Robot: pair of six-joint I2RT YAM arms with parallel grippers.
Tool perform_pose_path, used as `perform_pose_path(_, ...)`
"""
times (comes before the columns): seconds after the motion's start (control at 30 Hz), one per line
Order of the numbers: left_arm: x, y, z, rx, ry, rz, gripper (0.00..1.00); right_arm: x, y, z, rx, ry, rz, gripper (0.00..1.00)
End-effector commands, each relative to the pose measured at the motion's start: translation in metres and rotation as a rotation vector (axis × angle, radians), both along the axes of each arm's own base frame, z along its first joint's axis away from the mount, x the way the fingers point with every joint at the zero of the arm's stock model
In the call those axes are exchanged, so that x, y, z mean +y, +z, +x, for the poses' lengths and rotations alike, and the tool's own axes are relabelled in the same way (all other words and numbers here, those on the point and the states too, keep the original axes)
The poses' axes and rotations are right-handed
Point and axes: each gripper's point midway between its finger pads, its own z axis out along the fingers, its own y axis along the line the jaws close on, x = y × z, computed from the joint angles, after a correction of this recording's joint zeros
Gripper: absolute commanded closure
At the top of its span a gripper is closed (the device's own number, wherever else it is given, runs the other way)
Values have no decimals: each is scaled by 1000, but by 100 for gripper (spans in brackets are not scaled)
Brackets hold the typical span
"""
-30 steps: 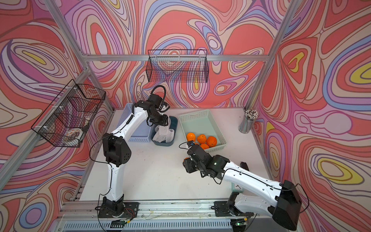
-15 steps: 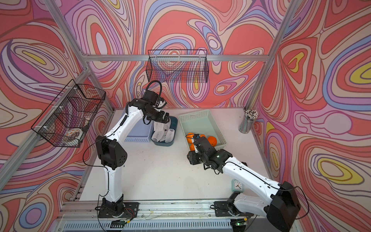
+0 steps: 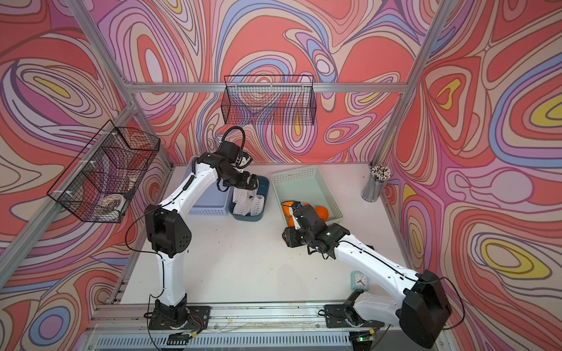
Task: Remove foam nets from oranges
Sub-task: Place the foam net into the storage box.
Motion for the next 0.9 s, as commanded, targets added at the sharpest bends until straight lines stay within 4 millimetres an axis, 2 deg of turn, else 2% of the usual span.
perform_pose_path(0.0,5,-3,-8,30,-1,14,0,2,-3,2,-4,11,8,49)
perform_pose_path(0.23,38,-11,-15,15,25,187,0,4,-4,1,-1,19,19,49)
perform_pose_path(0.4,52,-15,-27,27,13,261,0,7,-7,3,7,24,23,49)
perform_pose_path(0.63,48,5,-29,-21,12,219,0,7,-11,3,12,21,19,49)
perform_pose_path(0.87,45,-1,-27,-9,17,203,0,4,-12,2,12,17,12,49)
